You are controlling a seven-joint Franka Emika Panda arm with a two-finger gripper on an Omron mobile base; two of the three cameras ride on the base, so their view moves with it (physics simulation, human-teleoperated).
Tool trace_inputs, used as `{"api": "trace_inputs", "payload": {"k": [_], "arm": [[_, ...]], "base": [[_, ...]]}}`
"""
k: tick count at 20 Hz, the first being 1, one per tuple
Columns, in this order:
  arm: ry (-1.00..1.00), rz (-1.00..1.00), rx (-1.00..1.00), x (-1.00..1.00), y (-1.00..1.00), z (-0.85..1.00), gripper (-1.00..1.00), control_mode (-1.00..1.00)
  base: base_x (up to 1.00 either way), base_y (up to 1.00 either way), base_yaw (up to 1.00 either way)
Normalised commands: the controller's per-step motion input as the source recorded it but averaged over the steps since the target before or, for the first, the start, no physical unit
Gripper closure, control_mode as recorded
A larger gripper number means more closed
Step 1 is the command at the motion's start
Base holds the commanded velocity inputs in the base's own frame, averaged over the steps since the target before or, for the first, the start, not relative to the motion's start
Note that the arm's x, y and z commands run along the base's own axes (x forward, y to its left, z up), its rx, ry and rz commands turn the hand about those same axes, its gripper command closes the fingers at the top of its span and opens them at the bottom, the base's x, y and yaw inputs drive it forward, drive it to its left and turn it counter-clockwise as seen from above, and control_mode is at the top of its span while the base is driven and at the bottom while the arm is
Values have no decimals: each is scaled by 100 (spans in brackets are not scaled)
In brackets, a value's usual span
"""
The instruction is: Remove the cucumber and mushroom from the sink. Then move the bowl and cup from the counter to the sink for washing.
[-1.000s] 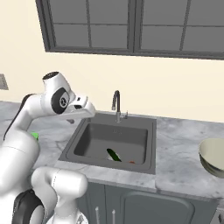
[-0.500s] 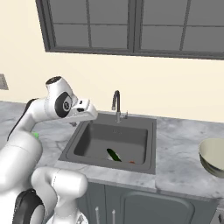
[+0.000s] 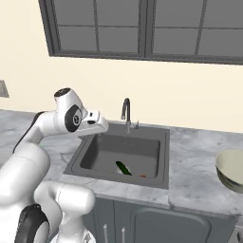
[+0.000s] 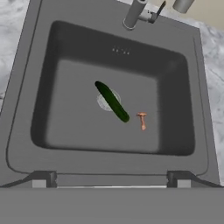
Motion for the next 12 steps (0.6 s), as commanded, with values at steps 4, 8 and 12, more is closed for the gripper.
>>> {"api": "trace_inputs", "payload": {"k": [4,8,12], "arm": [[0,7,-1,12,-7,-17,-100,-100],[0,4,-1,14,-7,-16,-100,-100],[0,2,0,14,-4,-16,-100,-100]], "base": [[0,0,0],[0,0,0],[0,0,0]]}}
